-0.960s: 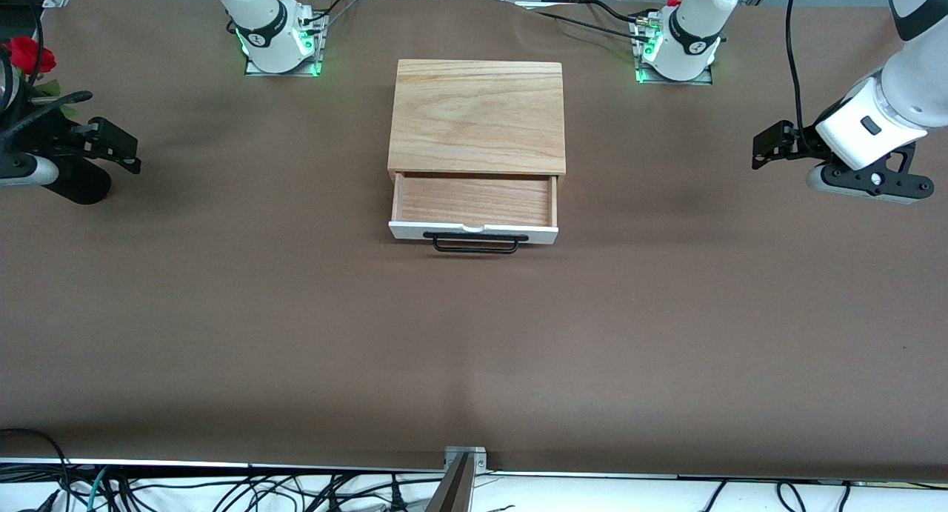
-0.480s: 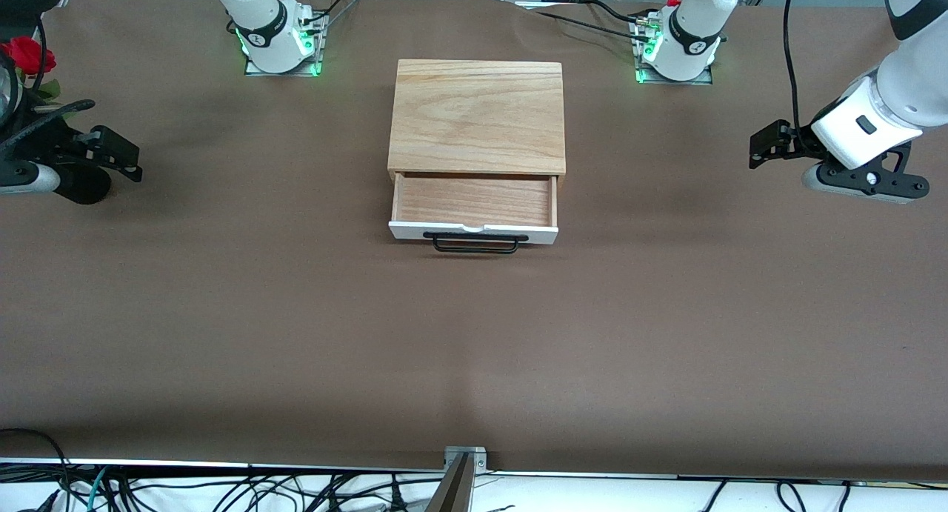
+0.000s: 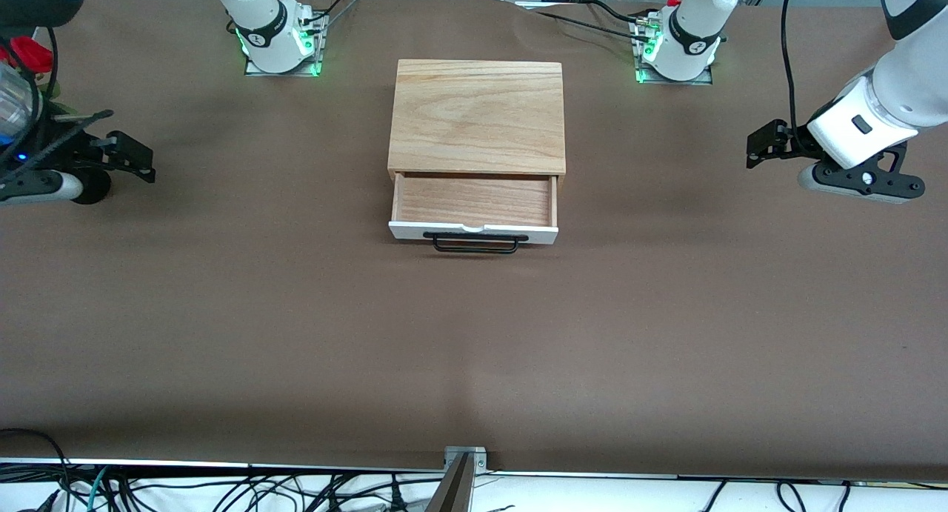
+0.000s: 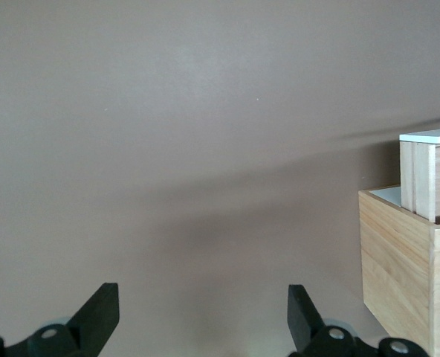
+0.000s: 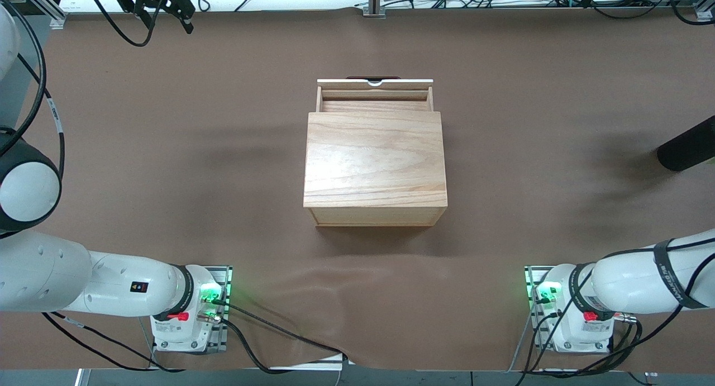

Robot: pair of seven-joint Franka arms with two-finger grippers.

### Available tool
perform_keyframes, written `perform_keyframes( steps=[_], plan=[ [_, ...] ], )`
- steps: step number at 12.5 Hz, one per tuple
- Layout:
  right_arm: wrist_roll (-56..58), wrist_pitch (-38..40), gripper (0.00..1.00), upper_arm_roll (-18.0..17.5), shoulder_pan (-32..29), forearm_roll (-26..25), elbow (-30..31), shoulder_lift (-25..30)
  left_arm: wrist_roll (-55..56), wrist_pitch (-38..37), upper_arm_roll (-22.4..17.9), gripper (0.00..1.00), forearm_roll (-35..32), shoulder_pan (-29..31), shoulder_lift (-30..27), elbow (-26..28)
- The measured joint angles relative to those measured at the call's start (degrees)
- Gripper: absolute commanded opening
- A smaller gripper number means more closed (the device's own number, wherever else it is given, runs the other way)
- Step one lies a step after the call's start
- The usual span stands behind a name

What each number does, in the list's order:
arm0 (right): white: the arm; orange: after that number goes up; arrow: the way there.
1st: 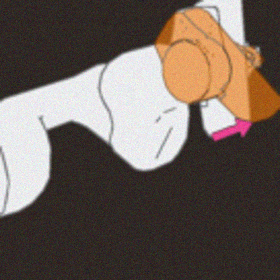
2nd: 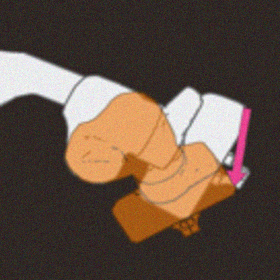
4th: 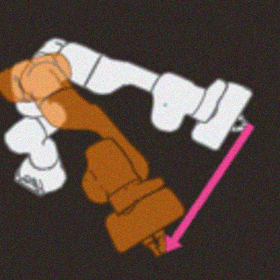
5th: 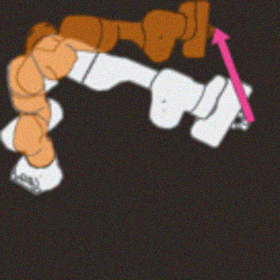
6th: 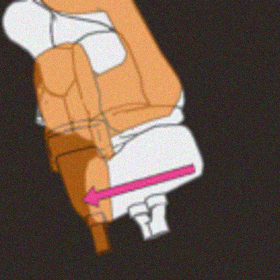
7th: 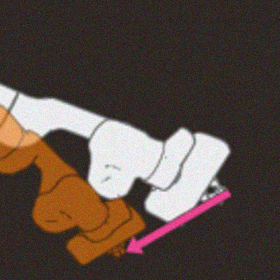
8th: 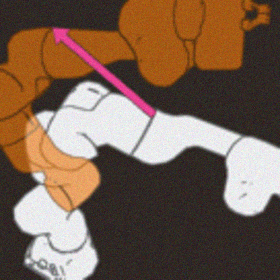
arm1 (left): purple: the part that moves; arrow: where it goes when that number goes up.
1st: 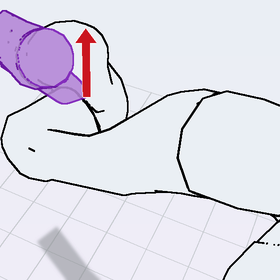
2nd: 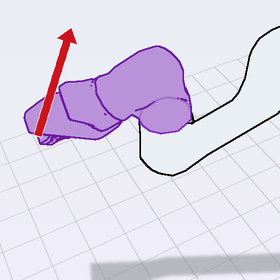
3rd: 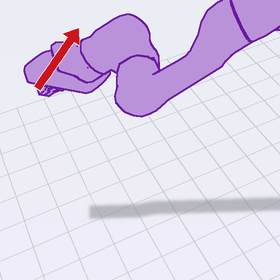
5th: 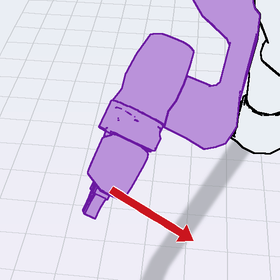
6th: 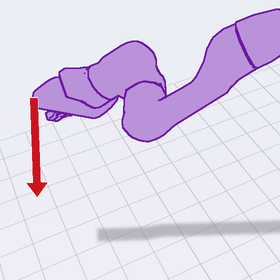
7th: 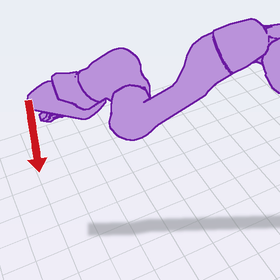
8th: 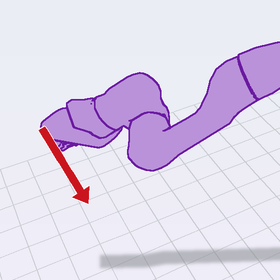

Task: Close drawer with both arms simultaneously
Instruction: 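Move the left gripper and the right gripper toward the drawer front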

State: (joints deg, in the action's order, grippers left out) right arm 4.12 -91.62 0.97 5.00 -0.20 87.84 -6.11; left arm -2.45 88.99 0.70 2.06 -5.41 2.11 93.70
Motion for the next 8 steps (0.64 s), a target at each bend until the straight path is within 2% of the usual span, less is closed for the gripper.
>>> perform_keyframes(
  steps=[2,5,8],
  plan=[
    [3.0,-0.1,1.00,-0.4,0.8,6.1,0.1,-2.3,0.0,0.1,0.0,1.00,1.4,-0.1,0.8,-0.7],
    [4.8,-0.1,1.00,-1.1,4.1,10.2,0.3,-7.7,0.0,0.6,0.4,1.00,6.5,-0.9,5.1,-3.5],
    [5.2,-0.2,1.00,-1.3,6.3,21.6,0.4,-12.8,0.0,5.4,1.3,1.00,9.7,-2.7,10.8,-4.2]
  ],
)
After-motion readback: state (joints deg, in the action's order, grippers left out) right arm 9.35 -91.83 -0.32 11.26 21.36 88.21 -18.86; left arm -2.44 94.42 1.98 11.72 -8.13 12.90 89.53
